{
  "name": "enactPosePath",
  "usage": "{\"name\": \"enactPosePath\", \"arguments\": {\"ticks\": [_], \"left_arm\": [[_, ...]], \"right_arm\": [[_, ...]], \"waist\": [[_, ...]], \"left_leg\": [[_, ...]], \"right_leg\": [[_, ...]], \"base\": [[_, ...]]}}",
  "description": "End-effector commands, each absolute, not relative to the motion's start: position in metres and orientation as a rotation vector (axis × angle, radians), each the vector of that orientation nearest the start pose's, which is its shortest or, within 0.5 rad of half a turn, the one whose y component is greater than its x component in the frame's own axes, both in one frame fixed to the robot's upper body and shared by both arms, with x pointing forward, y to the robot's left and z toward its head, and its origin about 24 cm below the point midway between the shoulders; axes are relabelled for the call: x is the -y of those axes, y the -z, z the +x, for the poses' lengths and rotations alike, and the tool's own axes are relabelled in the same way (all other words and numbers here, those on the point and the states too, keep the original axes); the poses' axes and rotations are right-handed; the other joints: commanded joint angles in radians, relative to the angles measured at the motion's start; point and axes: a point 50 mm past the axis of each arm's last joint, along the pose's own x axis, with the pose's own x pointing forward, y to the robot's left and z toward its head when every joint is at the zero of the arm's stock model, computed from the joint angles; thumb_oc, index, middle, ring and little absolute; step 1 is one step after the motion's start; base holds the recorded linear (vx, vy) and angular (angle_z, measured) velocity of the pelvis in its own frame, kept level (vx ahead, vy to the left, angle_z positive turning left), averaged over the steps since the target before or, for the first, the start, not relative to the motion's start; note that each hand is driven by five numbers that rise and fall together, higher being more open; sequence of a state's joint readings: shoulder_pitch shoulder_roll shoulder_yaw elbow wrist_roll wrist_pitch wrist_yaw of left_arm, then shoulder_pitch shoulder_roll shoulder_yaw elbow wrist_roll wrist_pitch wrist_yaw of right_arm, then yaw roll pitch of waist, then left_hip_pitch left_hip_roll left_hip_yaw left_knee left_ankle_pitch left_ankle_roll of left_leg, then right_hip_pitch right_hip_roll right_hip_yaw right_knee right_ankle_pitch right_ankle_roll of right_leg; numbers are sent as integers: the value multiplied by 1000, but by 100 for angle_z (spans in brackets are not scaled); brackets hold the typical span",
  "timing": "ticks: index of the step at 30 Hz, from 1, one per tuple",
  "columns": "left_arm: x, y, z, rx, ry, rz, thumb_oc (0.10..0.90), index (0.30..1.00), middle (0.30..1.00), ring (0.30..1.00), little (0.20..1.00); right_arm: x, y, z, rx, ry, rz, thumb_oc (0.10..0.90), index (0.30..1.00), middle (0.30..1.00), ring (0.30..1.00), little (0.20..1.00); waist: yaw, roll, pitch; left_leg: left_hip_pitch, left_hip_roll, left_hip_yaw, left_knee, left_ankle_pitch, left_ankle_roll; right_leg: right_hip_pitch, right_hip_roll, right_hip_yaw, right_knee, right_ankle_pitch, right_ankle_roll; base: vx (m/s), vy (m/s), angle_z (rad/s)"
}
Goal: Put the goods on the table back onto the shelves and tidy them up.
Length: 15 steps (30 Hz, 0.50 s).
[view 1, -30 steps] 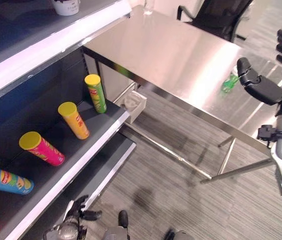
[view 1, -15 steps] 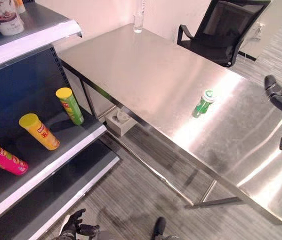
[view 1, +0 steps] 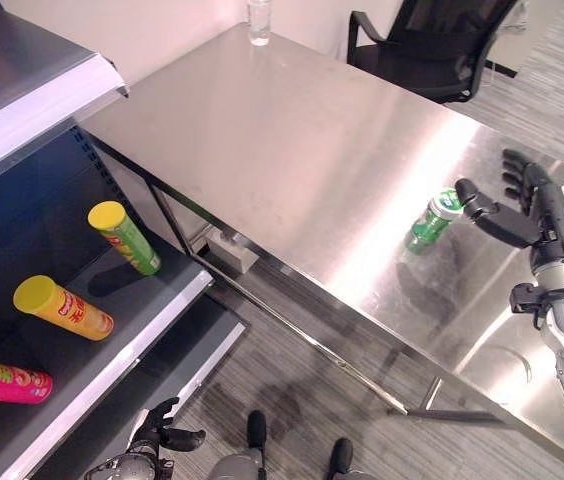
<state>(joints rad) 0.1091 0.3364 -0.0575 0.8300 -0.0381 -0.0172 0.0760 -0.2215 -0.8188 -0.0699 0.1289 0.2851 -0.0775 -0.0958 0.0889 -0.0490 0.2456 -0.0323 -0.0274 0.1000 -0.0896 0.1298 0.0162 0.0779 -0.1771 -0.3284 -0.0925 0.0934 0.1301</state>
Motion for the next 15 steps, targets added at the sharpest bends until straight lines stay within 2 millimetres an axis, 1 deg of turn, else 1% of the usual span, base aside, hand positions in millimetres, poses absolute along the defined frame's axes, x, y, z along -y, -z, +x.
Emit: {"name": "enactPosePath", "arguments": {"ticks": [1, 2, 4, 7, 9, 10, 12, 15], "left_arm": [[-279, 125, 108, -955, -209, 359, 800, 900, 900, 900, 900], [-279, 125, 108, -955, -209, 359, 800, 900, 900, 900, 900], [-280, 127, 103, -970, -219, 358, 800, 900, 900, 900, 900], [-281, 127, 102, -975, -227, 356, 800, 900, 900, 900, 900], [-282, 125, 106, -954, -231, 352, 800, 900, 900, 900, 900], [-284, 124, 107, -949, -239, 355, 800, 900, 900, 900, 900], [-283, 124, 107, -947, -237, 356, 800, 900, 900, 900, 900], [-283, 123, 109, -938, -235, 354, 800, 900, 900, 900, 900]], "right_arm": [[302, -236, 285, 507, 193, -616, 800, 900, 900, 900, 900], [302, -236, 285, 507, 192, -616, 800, 900, 900, 900, 900], [302, -233, 286, 466, 163, -692, 800, 900, 900, 900, 900], [303, -231, 286, 445, 147, -725, 800, 900, 900, 900, 900], [303, -229, 282, 424, 122, -770, 800, 900, 900, 900, 900], [304, -232, 275, 433, 110, -801, 800, 900, 900, 900, 900], [303, -234, 272, 435, 102, -843, 800, 900, 900, 900, 900], [303, -230, 270, 403, 69, -890, 800, 900, 900, 900, 900]], "waist": [[31, -44, -79], [30, -44, -79], [37, -49, -77], [40, -54, -74], [40, -60, -69], [37, -65, -68], [35, -66, -67], [32, -67, -68]], "left_leg": [[60, 83, -22, 6, -147, -84], [60, 83, -22, 6, -147, -84], [59, 83, -26, 6, -145, -84], [55, 85, -31, 7, -143, -85], [46, 88, -38, 8, -139, -88], [39, 92, -45, 7, -136, -92], [37, 94, -49, 6, -135, -93], [36, 98, -50, 7, -135, -95]], "right_leg": [[-29, -66, -29, 39, -38, 95], [-29, -66, -29, 39, -38, 95], [-30, -68, -36, 43, -39, 97], [-31, -68, -41, 47, -42, 95], [-36, -67, -49, 52, -46, 94], [-37, -65, -58, 53, -49, 94], [-37, -65, -64, 53, -50, 94], [-36, -62, -69, 51, -53, 93]], "base": [[16, 16, 5], [26, 12, 6], [27, 6, 6], [0, 0, 0], [13, -29, 0], [28, -54, 7], [22, -37, 20], [10, -15, 8]]}}
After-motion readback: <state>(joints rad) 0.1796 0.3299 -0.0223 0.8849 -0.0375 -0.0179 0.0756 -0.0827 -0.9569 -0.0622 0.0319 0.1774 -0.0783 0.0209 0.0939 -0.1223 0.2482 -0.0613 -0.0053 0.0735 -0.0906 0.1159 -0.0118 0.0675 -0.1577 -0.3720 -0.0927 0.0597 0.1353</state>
